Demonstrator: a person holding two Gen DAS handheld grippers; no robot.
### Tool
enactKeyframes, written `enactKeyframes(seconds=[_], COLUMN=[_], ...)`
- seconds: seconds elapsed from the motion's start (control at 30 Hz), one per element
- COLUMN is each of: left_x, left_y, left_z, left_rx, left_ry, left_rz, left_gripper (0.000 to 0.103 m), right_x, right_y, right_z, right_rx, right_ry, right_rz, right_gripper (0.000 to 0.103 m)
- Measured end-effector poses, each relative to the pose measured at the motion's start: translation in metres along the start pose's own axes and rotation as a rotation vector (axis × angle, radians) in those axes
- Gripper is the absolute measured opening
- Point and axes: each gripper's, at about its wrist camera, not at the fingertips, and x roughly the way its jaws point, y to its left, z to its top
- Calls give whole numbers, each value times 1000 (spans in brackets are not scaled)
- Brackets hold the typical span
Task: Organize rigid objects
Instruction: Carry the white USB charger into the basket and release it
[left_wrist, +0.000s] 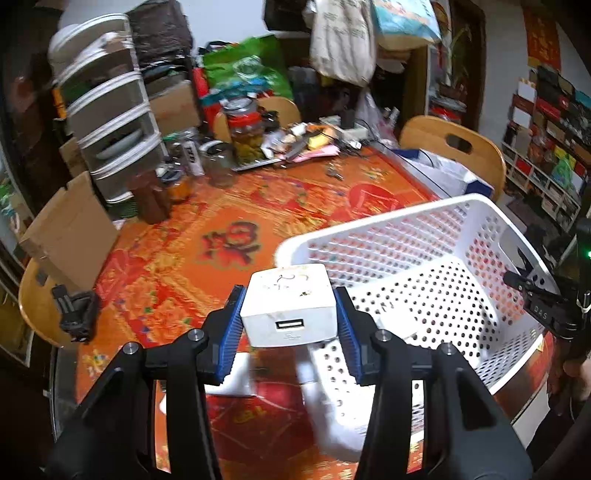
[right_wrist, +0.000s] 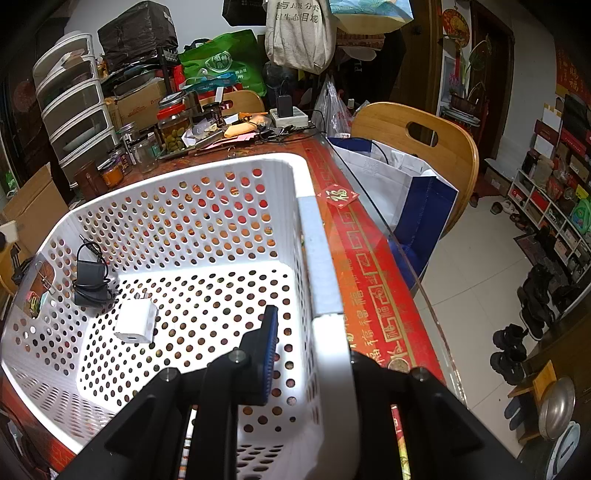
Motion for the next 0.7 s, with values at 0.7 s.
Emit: enactKeyframes(seconds=[0.7], left_x=[104], left_y=[-96], left_z=[-24], left_rx=[208], left_ry=[281], left_rz=[-23], left_gripper=[45], right_x=[1], right_y=[1], right_z=[1], right_rx=[-3], right_ry=[2], right_rz=[13], right_gripper=[18])
